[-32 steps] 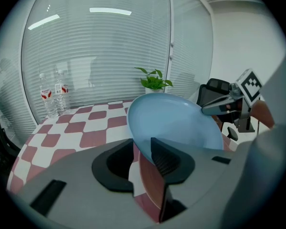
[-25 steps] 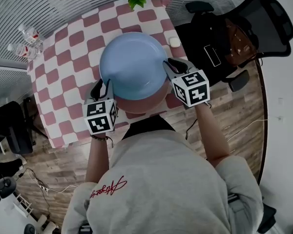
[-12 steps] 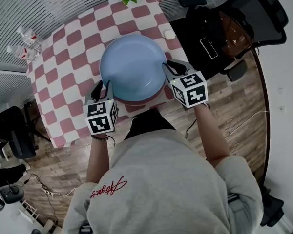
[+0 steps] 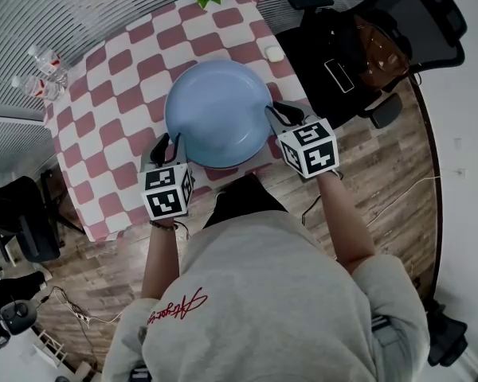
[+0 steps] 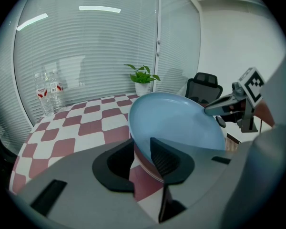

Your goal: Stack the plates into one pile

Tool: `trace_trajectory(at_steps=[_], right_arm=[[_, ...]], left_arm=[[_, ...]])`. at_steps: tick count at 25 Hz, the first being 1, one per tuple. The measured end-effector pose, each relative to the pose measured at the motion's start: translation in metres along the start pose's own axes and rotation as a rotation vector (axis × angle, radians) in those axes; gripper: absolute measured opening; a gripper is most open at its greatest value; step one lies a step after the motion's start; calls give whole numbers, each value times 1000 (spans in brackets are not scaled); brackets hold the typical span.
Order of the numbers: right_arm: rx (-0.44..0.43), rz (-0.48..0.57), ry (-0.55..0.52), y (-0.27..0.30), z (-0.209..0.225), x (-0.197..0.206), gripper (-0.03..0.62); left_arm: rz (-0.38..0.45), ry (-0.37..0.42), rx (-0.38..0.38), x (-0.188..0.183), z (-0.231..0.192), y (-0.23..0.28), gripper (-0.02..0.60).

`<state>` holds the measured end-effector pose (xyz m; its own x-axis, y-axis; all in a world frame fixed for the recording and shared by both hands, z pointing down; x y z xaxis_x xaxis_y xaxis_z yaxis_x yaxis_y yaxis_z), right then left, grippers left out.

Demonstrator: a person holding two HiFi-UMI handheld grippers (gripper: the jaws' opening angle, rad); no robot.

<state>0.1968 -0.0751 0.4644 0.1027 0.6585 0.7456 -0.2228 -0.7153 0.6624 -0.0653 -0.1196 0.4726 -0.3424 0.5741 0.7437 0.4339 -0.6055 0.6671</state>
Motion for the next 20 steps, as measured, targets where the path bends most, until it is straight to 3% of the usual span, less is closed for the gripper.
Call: trace_trajectory(at_steps=[16,20], right_arm=[[-8,-35,-7,3,-7,15,72],[-4,-40,-2,2,-7,18,72]], left_arm=[[-35,28,7,12,-1,1,115],[-59,68,4,10,0,3,117]])
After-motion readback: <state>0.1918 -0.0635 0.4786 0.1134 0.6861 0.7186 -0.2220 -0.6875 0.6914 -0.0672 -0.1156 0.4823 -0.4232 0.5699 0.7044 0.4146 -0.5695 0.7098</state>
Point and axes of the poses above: the fingertips, and each gripper's own axes: y forward along the fingers, z to its right, x out of its underside, the point moved 6 cm from there along -y, backward along the fingers, and after that the axes turned 1 degree about -z, right-handed, at the moved point
